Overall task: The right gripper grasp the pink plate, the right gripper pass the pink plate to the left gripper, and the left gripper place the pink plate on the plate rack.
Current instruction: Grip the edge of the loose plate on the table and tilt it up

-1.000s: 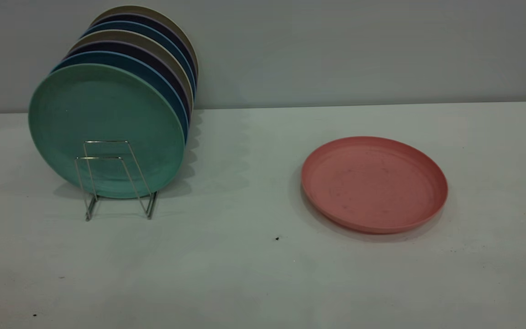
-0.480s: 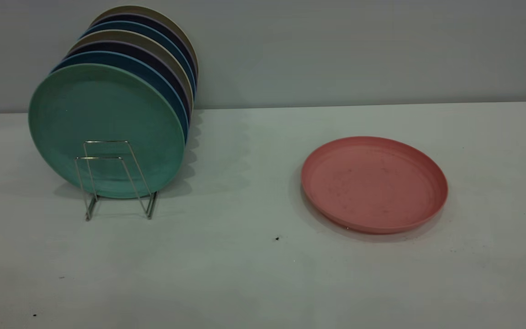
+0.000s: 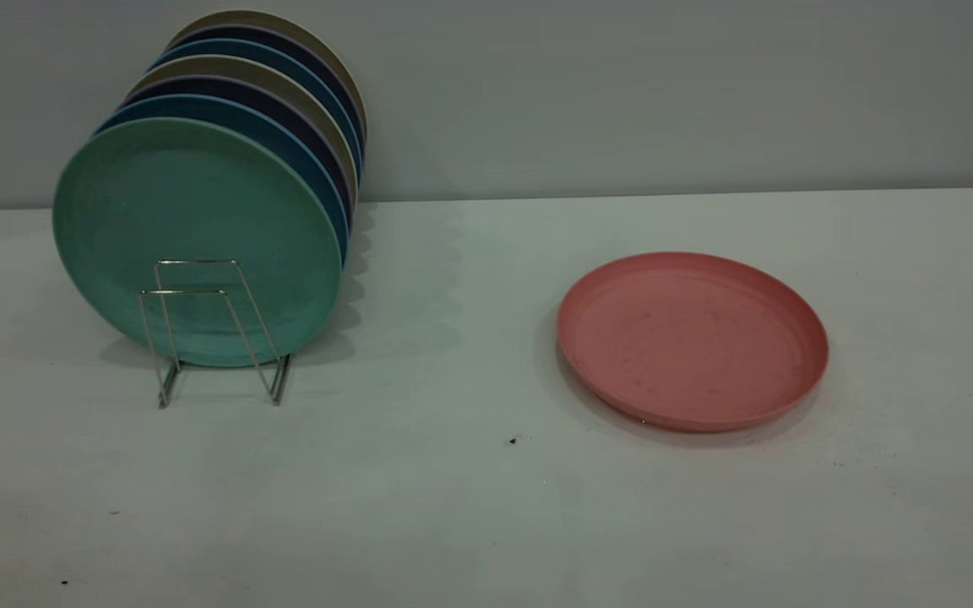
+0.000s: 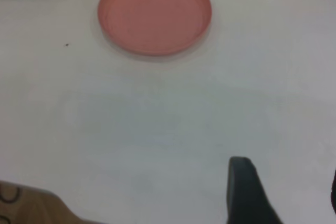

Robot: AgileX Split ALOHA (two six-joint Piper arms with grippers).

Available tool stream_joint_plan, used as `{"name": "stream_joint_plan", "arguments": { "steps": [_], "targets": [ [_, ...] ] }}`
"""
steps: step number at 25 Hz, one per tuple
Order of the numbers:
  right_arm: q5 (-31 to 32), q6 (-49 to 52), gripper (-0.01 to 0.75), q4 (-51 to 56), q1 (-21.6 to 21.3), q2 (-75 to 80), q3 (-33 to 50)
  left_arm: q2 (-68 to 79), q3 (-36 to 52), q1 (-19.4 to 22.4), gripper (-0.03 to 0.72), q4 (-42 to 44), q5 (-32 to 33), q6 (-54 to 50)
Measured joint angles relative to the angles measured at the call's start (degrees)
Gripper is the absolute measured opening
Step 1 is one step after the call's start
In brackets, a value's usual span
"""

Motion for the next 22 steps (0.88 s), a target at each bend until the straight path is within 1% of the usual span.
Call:
{"name": "stream_joint_plan", "arguments": {
  "steps": [7, 9, 11, 13, 15, 18, 20, 22],
  "targets": [
    [0.00, 0.52, 0.405, -1.15, 0.00, 0.32, 0.00, 0.00, 0.00, 0.00, 0.458, -0.21, -0.20, 0.00],
    [-0.12, 1.64, 0.405, -1.46, 0.00, 2.60, -0.21, 0.81, -0.55, 0.00, 0.458, 0.19, -1.48, 0.00],
    [-1.34, 1.96, 0.409, -1.51, 0.00, 7.18, -0.77, 3.62, -1.57, 0.00, 0.467, 0.37, -4.80, -0.02],
    [-3.99, 2.12, 0.423, -1.39, 0.00, 12.21, -1.45, 9.14, -2.97, 0.00, 0.488, 0.17, -8.89, -0.06],
    [-6.83, 1.65, 0.446, -0.70, 0.00, 17.93, -2.13, 15.59, -4.58, 0.00, 0.525, -0.58, -11.60, 0.06],
    [-10.23, -1.74, 0.486, 2.01, 0.00, 26.11, -3.35, 26.17, -7.48, 0.00, 0.581, -1.00, -14.72, 0.76],
    [-12.54, -3.30, 0.496, 4.13, 0.00, 31.39, -4.03, 33.31, -9.62, 0.00, 0.597, -1.11, -17.32, 1.20],
    [-16.19, -3.72, 0.499, 6.32, 0.00, 37.01, -4.17, 39.51, -11.46, 0.00, 0.601, -1.25, -20.75, 1.20]
  ]
}}
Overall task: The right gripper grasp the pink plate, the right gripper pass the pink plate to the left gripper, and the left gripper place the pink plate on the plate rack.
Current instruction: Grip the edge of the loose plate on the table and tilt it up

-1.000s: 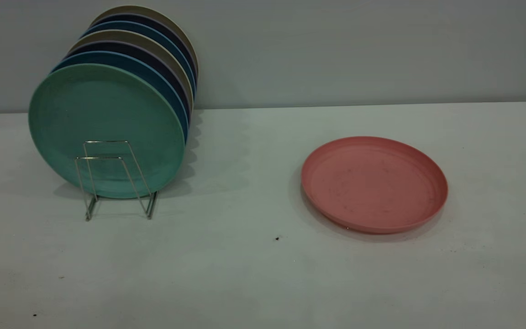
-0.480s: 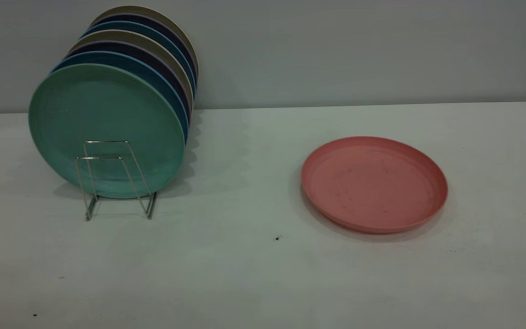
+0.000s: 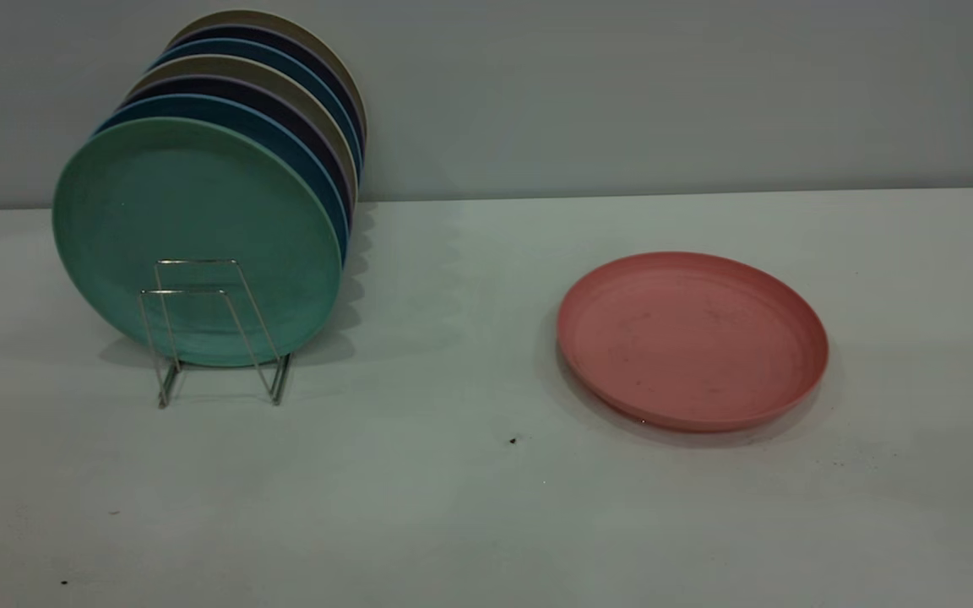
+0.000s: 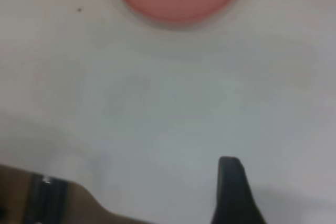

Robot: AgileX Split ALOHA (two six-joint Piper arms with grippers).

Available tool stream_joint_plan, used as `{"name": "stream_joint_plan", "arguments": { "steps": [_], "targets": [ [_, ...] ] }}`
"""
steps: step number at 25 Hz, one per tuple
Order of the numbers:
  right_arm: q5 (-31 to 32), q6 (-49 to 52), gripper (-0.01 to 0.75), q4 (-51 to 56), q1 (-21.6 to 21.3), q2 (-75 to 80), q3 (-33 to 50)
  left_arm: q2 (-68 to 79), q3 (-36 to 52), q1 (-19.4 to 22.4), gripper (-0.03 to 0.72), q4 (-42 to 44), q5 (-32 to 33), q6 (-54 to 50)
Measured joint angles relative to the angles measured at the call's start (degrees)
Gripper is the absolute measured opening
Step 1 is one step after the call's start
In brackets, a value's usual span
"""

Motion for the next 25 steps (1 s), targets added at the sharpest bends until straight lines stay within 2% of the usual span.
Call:
{"name": "stream_joint_plan", "arguments": {
  "steps": [5, 8, 14, 20, 25],
  "targets": [
    [-12.63, -3.88, 0.500, 9.08, 0.00, 13.02, -0.40, 15.64, -4.83, 0.00, 0.588, -5.21, -10.31, 1.13],
    [-15.75, -9.23, 0.500, 14.08, 0.00, 21.99, -2.35, 24.85, -8.69, 0.00, 0.585, -10.81, -12.26, 4.46],
    [-17.57, -15.26, 0.500, 19.31, -0.63, 40.00, -11.62, 39.90, -17.11, -1.28, 0.584, -23.96, -11.73, 17.65],
    [-14.89, -21.11, 0.500, 23.62, -6.90, 57.75, -21.56, 51.60, -25.35, -4.33, 0.583, -35.47, -5.12, 30.20],
    [-12.19, -33.77, 0.500, 35.07, -10.32, 69.65, -27.81, 59.78, -28.99, -5.88, 0.583, -43.56, -4.95, 37.40]
  ]
}}
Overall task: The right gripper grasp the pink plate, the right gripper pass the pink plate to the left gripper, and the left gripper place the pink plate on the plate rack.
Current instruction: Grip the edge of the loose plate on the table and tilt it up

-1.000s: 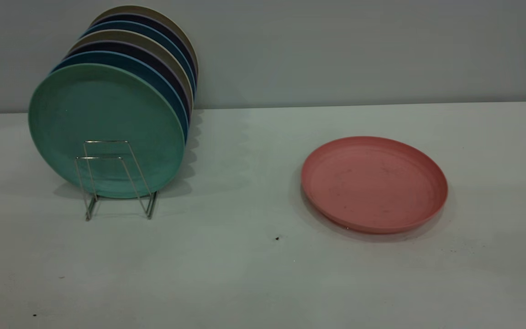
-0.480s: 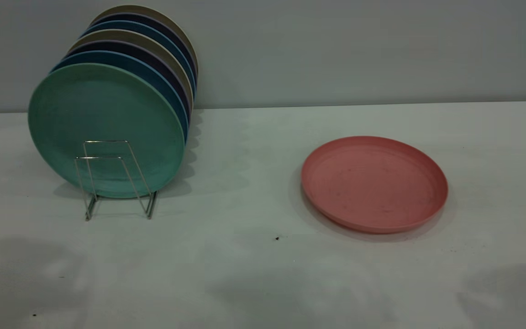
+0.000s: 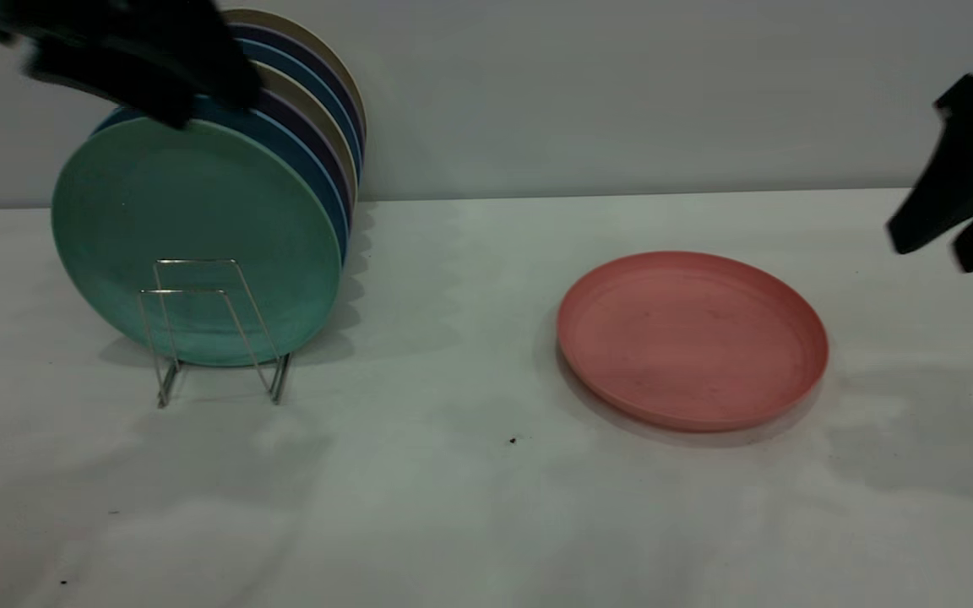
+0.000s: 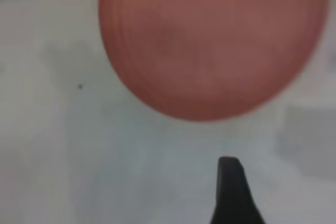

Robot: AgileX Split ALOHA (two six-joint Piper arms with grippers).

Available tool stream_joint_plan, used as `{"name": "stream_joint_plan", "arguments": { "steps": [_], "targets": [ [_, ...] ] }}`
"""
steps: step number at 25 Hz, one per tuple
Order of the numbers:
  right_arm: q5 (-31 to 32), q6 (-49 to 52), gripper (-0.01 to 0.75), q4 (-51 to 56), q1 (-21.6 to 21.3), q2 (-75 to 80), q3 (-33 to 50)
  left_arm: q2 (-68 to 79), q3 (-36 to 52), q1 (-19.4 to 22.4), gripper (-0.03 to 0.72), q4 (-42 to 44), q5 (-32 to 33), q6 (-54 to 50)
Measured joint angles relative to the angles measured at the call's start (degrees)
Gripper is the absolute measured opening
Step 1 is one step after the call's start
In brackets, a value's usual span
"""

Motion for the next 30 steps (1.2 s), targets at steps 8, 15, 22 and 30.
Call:
{"name": "stream_joint_plan", "arguments": {
  "steps": [8, 15, 22, 30],
  "targets": [
    [2.04, -9.42, 0.501, 11.41, -4.93, 16.38, -9.10, 8.62, -1.23, 0.00, 0.583, -13.50, -1.86, 7.80],
    [7.23, -10.05, 0.501, 13.65, -5.95, 28.99, -18.61, 9.79, -1.28, 0.00, 0.582, -16.76, -2.42, 10.75],
    [9.51, -10.05, 0.498, 16.60, -5.95, 35.28, -23.47, 9.79, -1.28, 0.00, 0.582, -16.89, -2.42, 10.94],
    [12.41, -11.61, 0.457, 21.80, -5.57, 38.23, -23.99, 9.79, -1.28, 0.00, 0.582, -16.92, -2.86, 10.94]
  ]
}}
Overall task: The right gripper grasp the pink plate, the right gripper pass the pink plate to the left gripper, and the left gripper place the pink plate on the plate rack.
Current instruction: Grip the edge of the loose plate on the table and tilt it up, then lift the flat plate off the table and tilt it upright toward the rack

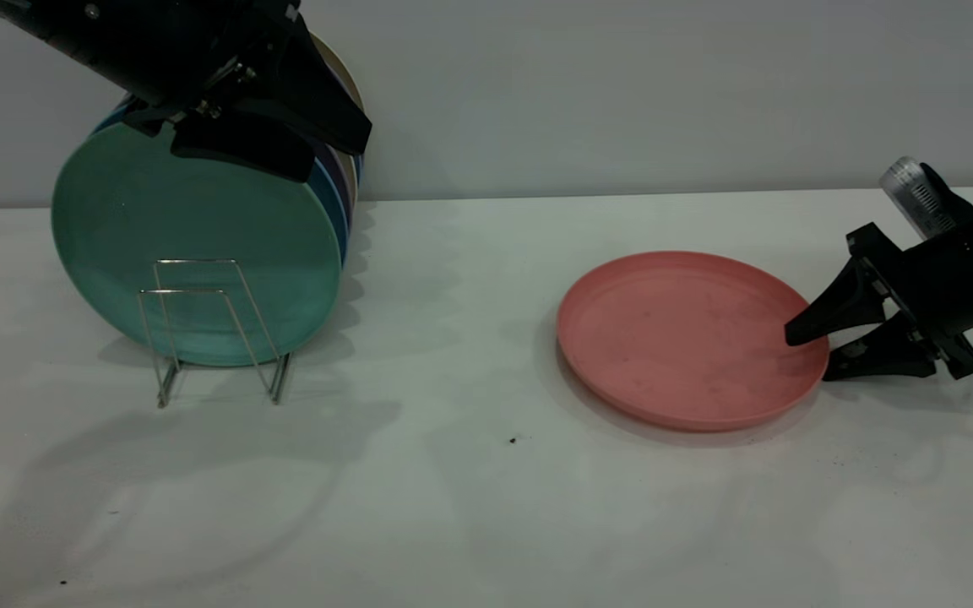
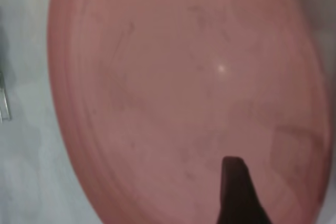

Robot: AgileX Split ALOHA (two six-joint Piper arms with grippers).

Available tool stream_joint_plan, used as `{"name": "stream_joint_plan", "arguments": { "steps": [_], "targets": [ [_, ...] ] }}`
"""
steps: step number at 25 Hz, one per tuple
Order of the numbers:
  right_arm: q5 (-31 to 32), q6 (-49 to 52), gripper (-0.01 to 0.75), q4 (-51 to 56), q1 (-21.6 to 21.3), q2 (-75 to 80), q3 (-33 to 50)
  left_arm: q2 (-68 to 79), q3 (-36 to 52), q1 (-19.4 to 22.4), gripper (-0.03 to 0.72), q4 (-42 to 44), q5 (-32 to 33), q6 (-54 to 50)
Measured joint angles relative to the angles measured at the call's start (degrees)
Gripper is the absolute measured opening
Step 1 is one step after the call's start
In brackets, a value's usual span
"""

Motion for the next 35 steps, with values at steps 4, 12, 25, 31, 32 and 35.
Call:
{"name": "stream_joint_plan", "arguments": {
  "steps": [4, 12, 25, 31, 32, 35],
  "targets": [
    [0.13, -1.20, 0.371, 0.50, 1.37, 0.55, -0.06, 0.00, 0.00, 0.00, 0.582, -0.04, -0.90, 0.05],
    [1.21, -9.38, 0.021, 3.41, 3.02, 1.29, -0.06, 0.00, 0.00, 0.00, 0.582, -0.18, -1.90, 0.05],
    [10.84, -17.42, 0.019, 8.28, 8.66, -4.38, -0.06, 3.50, 0.00, -3.59, 0.582, -2.64, -3.67, 0.32],
    [11.26, -17.53, 0.019, 8.17, 9.44, -4.44, -0.06, 5.51, 0.00, -6.82, 0.580, -4.74, -6.03, 2.70],
    [11.64, -17.53, 0.019, 8.17, 9.44, -4.44, -0.06, 5.71, 0.00, -7.29, 0.576, -4.81, -6.97, 2.82],
    [12.36, -17.58, 0.019, 7.85, 9.44, -4.44, -0.06, 6.43, 0.00, -8.25, 0.521, -5.98, -8.94, 3.06]
  ]
}}
